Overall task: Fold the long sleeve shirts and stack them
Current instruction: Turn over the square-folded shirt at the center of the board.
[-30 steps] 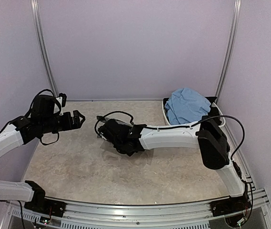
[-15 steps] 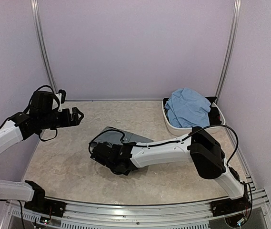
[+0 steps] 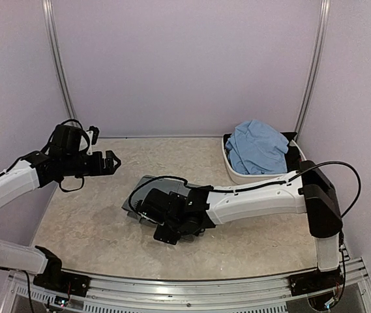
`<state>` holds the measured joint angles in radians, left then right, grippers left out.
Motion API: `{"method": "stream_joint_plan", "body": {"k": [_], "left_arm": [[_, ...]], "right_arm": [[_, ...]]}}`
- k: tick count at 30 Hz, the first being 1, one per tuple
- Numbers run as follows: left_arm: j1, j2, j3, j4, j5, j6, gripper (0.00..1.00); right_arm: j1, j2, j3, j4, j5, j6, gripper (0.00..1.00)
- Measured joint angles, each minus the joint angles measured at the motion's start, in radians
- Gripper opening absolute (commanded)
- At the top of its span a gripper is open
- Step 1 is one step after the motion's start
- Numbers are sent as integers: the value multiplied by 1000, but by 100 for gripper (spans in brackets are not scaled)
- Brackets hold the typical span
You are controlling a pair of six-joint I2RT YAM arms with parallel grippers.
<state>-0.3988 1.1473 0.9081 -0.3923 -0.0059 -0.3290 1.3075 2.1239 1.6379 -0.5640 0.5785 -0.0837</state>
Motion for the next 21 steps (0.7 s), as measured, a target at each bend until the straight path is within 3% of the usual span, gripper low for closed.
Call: {"method": "stream_joint_plan", "body": {"k": [9, 16, 21], "left_arm": [[-54, 46, -2, 53, 56, -4, 99], [-176, 6, -148, 137, 86, -72, 99], [-237, -41, -292, 187, 94, -164, 99]], "right_arm": [[-36, -234, -185, 20, -152, 116, 95], [-294, -325, -312, 121, -331, 159, 92], [-389, -318, -307, 174, -401, 158, 91]]}}
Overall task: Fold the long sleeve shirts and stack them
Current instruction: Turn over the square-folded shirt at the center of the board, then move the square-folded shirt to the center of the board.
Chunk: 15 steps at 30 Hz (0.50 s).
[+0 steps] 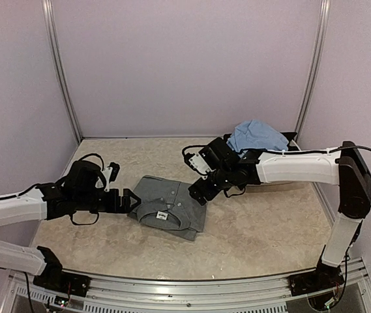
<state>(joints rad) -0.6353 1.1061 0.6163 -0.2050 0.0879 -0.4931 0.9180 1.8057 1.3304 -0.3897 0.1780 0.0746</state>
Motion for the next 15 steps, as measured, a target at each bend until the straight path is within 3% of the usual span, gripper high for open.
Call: {"method": "stream_joint_plan", "body": {"k": [6, 15], "left_arm": [[-51, -14, -89, 135, 17, -96, 99], [-51, 115, -46, 264, 29, -98, 99]], "right_arm": [[-41, 45, 17, 3, -56, 10, 90], [-56, 55, -19, 8, -139, 74, 89]]}}
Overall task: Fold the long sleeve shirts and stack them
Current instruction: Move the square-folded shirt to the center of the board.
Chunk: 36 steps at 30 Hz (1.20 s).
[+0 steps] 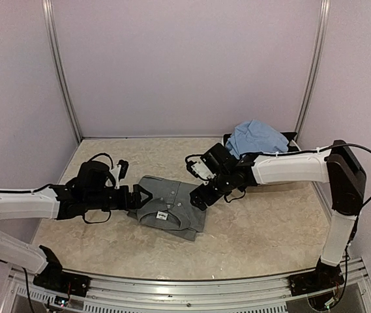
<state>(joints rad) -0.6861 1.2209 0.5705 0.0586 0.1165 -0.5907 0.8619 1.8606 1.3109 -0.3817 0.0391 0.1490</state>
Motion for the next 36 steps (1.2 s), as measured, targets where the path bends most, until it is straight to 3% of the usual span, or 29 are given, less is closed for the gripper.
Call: {"method": "stream_joint_plan", "body": {"k": [7, 17, 36], "left_arm": [[45, 142, 102, 75, 57, 47, 99], [121, 320, 126, 106, 126, 96, 99], [282, 209, 43, 35, -39, 99, 99]], "right_arm": [[-8, 90, -2, 21, -26, 28, 88], [-27, 211, 73, 45, -24, 23, 84], [-27, 435, 395, 94, -21, -71, 86]]}}
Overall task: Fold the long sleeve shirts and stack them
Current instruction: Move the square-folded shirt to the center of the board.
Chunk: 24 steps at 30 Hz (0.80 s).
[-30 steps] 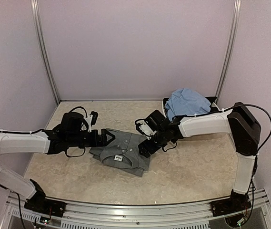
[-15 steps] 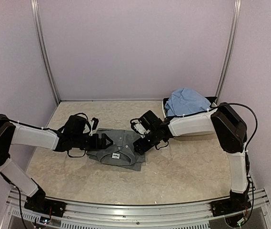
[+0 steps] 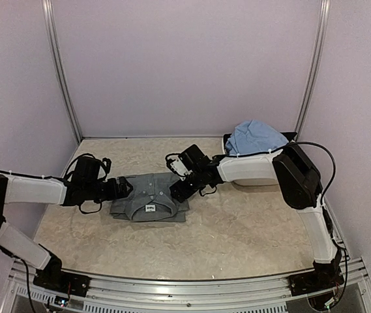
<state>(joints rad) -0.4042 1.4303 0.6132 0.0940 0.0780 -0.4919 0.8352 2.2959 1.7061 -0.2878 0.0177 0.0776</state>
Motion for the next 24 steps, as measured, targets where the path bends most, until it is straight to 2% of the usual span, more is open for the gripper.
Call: {"method": "stream_joint_plan", "body": {"k": [7, 13, 19, 24], "left_arm": [[20, -39, 13, -28, -2, 13, 99], [11, -64, 70, -36, 48, 39, 99], [-183, -74, 185, -88, 21, 105, 99], [-359, 27, 379, -166, -51, 175, 99]], "right_arm": [[0, -16, 9, -2, 7, -8, 86], [0, -179, -124, 2, 9, 14, 87], [-1, -395, -273, 10, 63, 42, 89], [-16, -508, -390, -6, 121, 72, 89]]}}
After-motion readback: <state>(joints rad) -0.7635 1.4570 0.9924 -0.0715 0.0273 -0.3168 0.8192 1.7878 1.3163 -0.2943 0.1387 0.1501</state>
